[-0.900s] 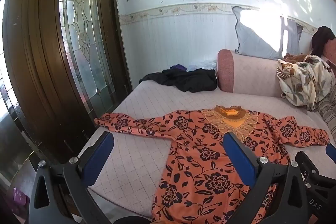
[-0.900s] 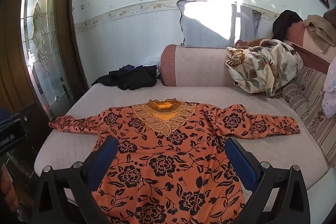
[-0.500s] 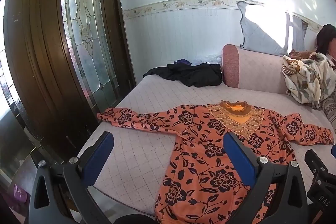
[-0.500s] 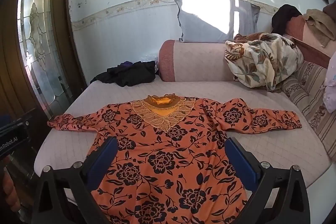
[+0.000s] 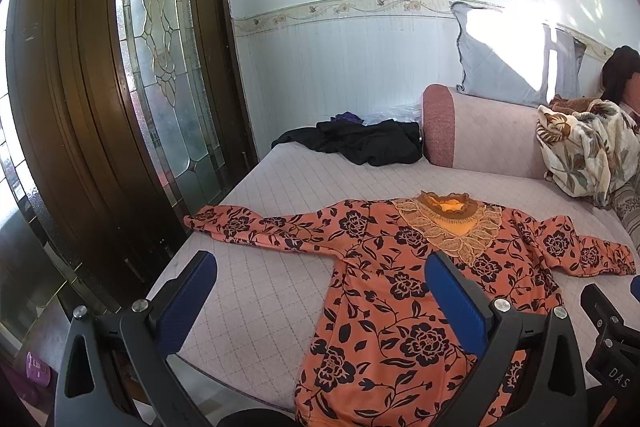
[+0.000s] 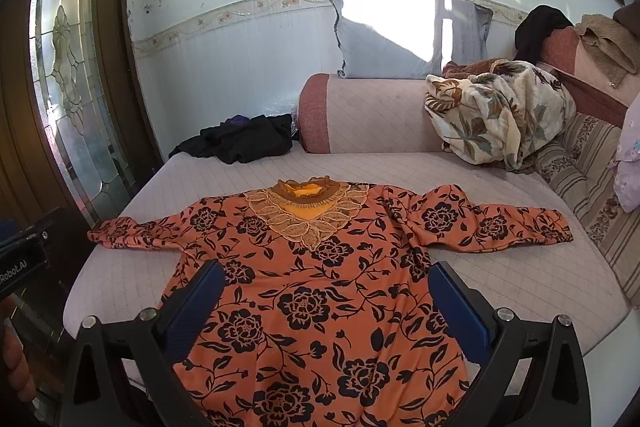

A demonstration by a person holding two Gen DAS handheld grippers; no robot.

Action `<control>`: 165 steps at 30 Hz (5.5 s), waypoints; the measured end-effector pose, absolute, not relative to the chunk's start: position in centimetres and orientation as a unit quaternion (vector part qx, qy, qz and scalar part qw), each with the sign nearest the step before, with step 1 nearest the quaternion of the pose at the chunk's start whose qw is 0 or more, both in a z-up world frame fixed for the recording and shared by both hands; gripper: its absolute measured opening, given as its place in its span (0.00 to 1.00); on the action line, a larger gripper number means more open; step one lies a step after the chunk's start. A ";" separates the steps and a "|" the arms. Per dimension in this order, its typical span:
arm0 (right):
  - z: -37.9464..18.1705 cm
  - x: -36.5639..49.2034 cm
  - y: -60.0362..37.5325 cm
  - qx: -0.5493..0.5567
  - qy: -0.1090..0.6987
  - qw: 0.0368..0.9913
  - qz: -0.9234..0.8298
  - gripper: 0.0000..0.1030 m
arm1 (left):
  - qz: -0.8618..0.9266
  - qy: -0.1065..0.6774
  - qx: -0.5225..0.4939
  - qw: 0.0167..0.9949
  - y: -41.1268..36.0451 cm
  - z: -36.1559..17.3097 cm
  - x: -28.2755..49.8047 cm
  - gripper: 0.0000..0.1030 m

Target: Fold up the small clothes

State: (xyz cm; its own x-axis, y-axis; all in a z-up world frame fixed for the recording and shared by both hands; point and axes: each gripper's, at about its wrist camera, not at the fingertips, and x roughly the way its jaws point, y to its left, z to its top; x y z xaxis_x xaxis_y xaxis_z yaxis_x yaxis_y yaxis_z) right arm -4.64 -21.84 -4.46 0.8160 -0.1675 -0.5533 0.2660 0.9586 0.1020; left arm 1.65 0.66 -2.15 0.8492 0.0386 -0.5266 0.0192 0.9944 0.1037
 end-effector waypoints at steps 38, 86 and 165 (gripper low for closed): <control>-5.2 -3.7 -22.3 0.090 0.296 0.944 -0.115 1.00 | -0.001 0.285 0.062 0.957 -0.3 -2.7 2.6 1.00; -25.6 -2.3 -68.1 0.573 0.171 0.752 -0.277 0.94 | -0.045 0.478 0.068 0.874 -14.2 -27.2 21.0 1.00; -29.3 21.3 -52.2 0.492 0.412 0.767 -0.004 0.21 | -0.119 0.486 -0.043 0.865 -6.1 -24.0 30.6 0.82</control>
State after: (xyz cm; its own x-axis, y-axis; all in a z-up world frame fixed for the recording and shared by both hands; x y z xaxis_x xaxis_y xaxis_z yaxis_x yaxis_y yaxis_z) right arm 21.30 -52.18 -29.26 0.6603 0.3998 -0.6357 0.4118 0.5151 0.7517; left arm 30.56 -6.06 -24.01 0.4990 -0.2473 -0.8306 0.1646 0.9680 -0.1893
